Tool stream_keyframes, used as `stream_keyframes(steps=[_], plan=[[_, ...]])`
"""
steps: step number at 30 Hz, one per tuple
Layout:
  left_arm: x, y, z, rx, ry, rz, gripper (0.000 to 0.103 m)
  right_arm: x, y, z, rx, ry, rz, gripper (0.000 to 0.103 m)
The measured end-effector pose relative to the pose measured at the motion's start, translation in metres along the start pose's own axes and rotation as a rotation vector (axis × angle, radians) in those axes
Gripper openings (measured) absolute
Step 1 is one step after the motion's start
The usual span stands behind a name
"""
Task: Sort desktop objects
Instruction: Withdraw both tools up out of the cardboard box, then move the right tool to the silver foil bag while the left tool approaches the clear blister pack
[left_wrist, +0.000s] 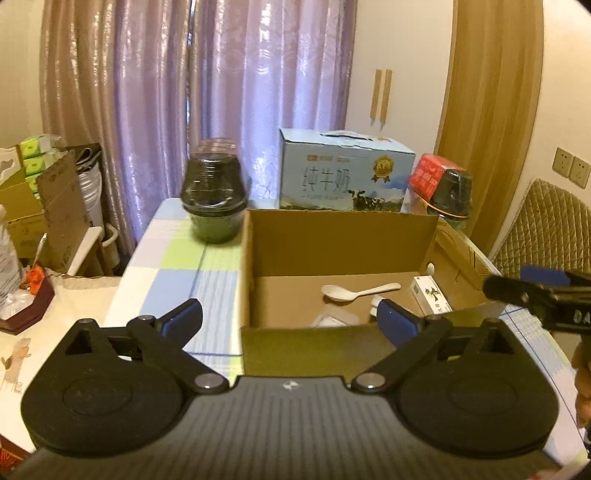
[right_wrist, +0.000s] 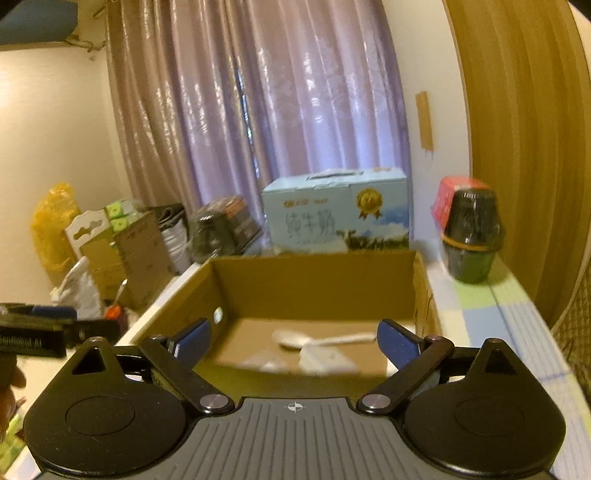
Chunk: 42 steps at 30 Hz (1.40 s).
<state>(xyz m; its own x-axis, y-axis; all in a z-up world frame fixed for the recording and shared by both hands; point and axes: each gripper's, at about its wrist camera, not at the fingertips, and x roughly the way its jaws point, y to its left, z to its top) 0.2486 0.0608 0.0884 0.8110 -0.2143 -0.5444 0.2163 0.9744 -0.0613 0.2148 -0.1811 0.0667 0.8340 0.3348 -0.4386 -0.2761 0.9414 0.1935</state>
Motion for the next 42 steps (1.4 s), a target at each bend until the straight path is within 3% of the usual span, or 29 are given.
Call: stream_keyframes(steps=[6,13,17,23,28,35,42], plan=[[-0.045,0.024,-0.010,-0.002,-0.012,-0.006,0.102,-0.024,0.021,-0.022,-0.102,0.037,0.077,0.096],[-0.074,0.047,-0.034,0.201,0.063,-0.002,0.102,-0.037,0.053,-0.052,-0.380,0.089,0.235,0.097],[-0.079,0.055,-0.055,0.338,0.123,-0.041,0.102,-0.040,0.072,-0.063,-0.539,0.146,0.343,0.097],[-0.067,0.056,-0.086,0.539,0.227,-0.110,0.102,-0.026,0.103,-0.090,-0.863,0.317,0.429,0.097],[-0.051,0.057,-0.107,0.616,0.270,-0.175,0.102,-0.003,0.116,-0.110,-1.059,0.439,0.478,0.097],[-0.026,0.054,-0.127,0.739,0.332,-0.232,0.102,0.032,0.121,-0.122,-1.129,0.589,0.510,0.097],[-0.003,0.054,-0.131,0.789,0.380,-0.297,0.102,0.062,0.120,-0.131,-1.157,0.682,0.523,0.097]])
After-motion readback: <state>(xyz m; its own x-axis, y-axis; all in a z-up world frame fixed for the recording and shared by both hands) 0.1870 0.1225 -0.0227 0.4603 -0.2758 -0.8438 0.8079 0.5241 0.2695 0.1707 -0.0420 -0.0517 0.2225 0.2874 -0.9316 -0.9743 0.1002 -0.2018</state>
